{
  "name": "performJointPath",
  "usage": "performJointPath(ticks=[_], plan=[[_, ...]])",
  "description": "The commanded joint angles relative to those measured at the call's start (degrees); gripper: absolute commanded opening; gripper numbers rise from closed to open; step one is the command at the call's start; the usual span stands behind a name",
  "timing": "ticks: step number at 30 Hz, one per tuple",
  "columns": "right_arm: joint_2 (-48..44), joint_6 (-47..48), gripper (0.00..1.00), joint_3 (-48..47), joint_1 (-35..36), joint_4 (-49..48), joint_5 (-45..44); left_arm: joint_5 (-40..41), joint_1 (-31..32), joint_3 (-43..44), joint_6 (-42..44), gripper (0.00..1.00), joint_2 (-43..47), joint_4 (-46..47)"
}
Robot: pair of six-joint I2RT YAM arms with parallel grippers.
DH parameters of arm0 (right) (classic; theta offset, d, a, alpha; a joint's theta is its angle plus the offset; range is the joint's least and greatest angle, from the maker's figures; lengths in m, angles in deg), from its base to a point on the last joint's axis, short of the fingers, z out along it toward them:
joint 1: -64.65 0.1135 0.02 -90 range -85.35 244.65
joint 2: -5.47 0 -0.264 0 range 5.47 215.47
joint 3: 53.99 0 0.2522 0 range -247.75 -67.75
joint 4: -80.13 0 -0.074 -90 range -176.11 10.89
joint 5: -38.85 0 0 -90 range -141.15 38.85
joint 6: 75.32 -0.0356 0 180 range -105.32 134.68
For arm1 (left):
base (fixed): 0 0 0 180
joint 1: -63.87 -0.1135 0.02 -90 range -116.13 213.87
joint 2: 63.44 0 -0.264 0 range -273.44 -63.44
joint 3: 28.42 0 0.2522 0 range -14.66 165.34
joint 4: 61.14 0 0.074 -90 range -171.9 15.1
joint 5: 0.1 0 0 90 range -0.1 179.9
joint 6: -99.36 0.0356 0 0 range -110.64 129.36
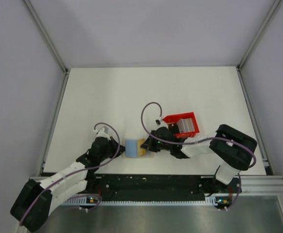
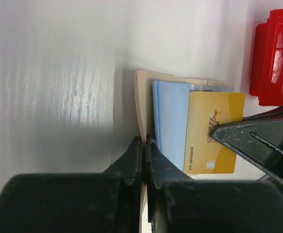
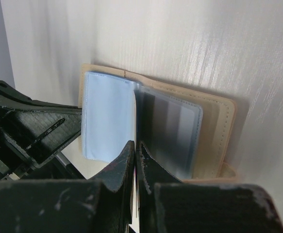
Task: Put the credit cards into the card holder
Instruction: Insert the credit card into the card holder.
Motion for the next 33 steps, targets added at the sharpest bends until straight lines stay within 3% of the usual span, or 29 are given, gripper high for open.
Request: performJointPath(ticks=[1, 14, 20, 33], plan=[[2.1, -1.3, 0.00, -0.8, -0.5, 0.4, 0.5, 0.7, 0.1, -1.1, 0.1, 0.00, 0.8, 1.2], [5.9, -3.9, 0.00, -1.3, -0.4, -1.7, 5.4, 0.5, 0.1, -1.0, 0.0, 0.00, 0.8, 1.7], [6.6, -3.1, 0.00, -1.4, -0.3, -2.3, 2.3, 0.0, 0.2, -1.2, -0.3, 0.00, 0.8, 2.0], [3.6, 4.2, 0.00, -3.7, -1.0, 7.3, -5.6, 0.0, 0.2, -1.4, 0.4, 0.00, 1.7, 1.2]])
